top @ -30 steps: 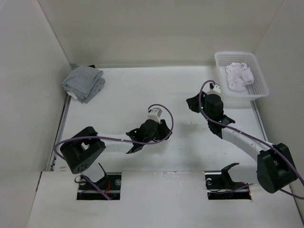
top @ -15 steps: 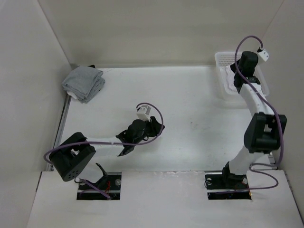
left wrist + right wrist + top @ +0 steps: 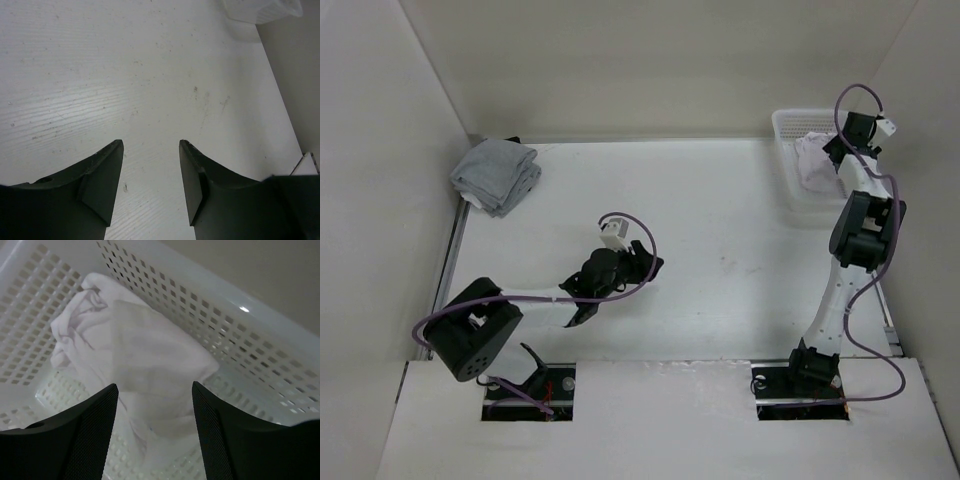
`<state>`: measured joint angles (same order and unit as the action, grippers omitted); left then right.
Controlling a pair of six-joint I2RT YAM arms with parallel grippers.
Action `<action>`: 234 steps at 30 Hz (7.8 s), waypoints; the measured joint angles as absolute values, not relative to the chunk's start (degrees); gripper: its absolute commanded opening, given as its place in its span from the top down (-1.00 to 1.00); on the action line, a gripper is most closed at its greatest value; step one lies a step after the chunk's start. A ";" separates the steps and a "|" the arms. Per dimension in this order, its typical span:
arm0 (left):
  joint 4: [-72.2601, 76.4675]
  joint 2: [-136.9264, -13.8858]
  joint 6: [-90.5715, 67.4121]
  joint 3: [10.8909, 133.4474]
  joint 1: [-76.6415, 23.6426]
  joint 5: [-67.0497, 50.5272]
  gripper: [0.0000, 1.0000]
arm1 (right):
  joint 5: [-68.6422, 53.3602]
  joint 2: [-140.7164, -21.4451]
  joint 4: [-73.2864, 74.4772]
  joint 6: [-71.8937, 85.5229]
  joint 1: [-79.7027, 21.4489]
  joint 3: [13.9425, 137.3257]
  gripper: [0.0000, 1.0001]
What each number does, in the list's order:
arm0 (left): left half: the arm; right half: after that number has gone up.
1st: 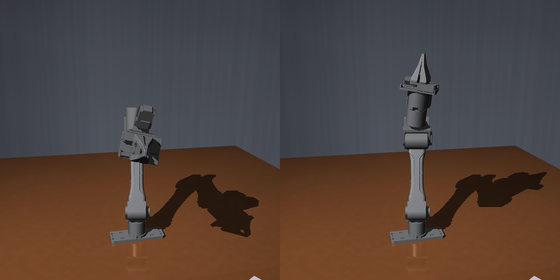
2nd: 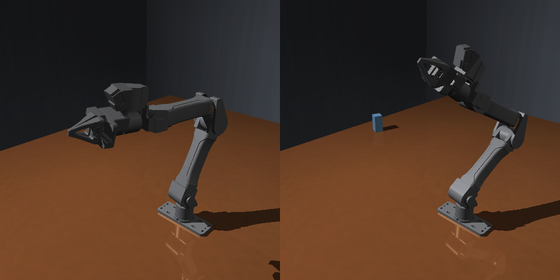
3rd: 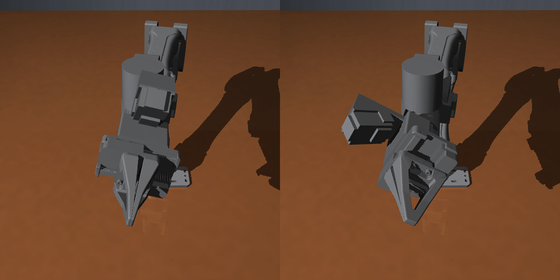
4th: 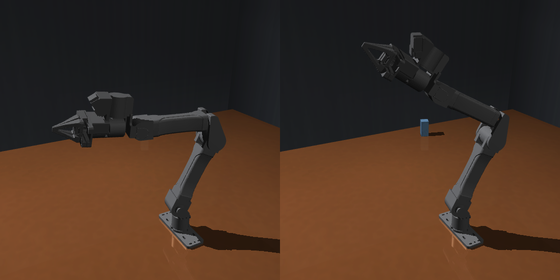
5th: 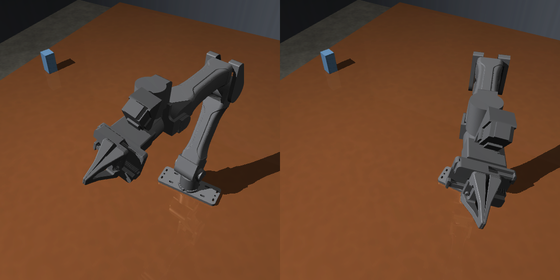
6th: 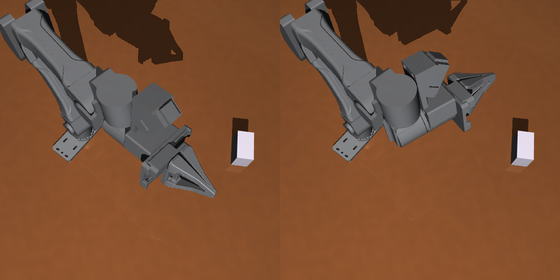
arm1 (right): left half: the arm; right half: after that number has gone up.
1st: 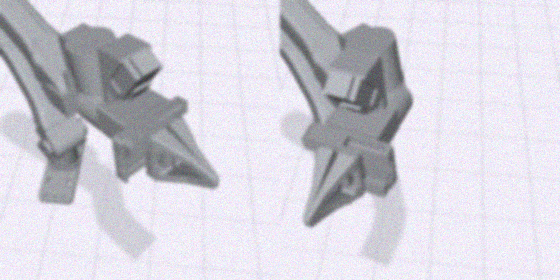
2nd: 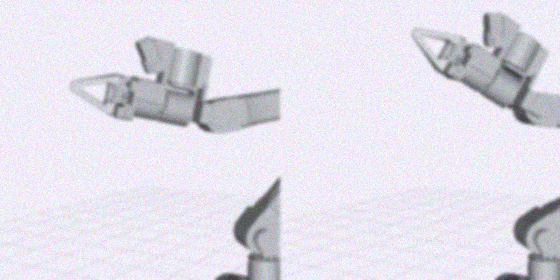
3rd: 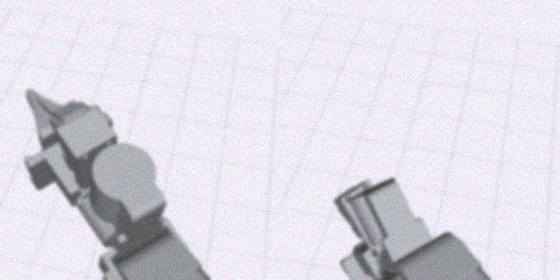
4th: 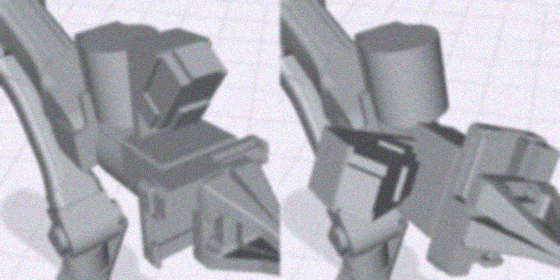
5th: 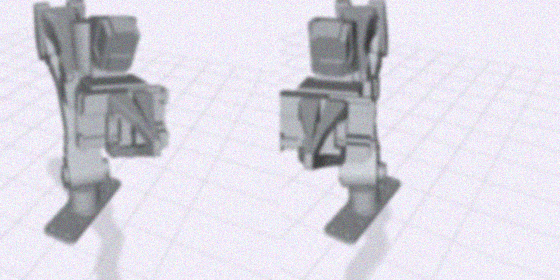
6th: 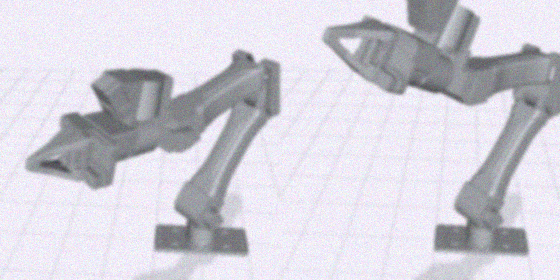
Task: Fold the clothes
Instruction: Grab the tank top from the pile, then move the tank top to the center of the board, then flatten the tank top out
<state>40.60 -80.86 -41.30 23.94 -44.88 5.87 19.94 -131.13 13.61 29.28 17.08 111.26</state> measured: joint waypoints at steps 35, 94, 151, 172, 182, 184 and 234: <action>41.78 -82.37 -43.70 23.03 -39.62 2.22 0.09 | 12.14 -95.59 4.93 29.78 0.73 108.77 1.00; 23.33 -99.94 -45.25 42.35 -34.87 12.38 0.34 | 7.75 -95.20 -10.72 36.67 -36.16 50.04 -0.04; 13.08 -51.96 -38.35 56.40 -28.08 16.78 0.98 | -1.74 -64.71 0.43 22.28 -36.05 58.94 0.70; -0.75 -49.19 -55.51 23.49 -53.36 28.21 0.26 | 1.13 -90.67 -12.45 39.46 -42.98 43.48 -0.10; -15.18 -34.52 -57.52 18.00 -26.72 29.15 0.29 | 0.99 -90.35 -12.49 38.74 -55.11 40.91 0.06; -18.94 -33.82 -57.87 17.34 -22.09 27.97 0.29 | 0.89 -90.41 -12.53 37.87 -56.36 40.88 0.08; -24.99 -50.50 -63.18 19.51 -45.04 18.41 0.24 | -12.75 -75.00 -17.76 43.13 -25.04 27.88 0.91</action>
<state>-24.99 -50.50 -63.18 19.51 -45.04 18.41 -12.75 -75.00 -17.76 43.13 -25.04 27.88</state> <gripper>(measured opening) 0.382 0.041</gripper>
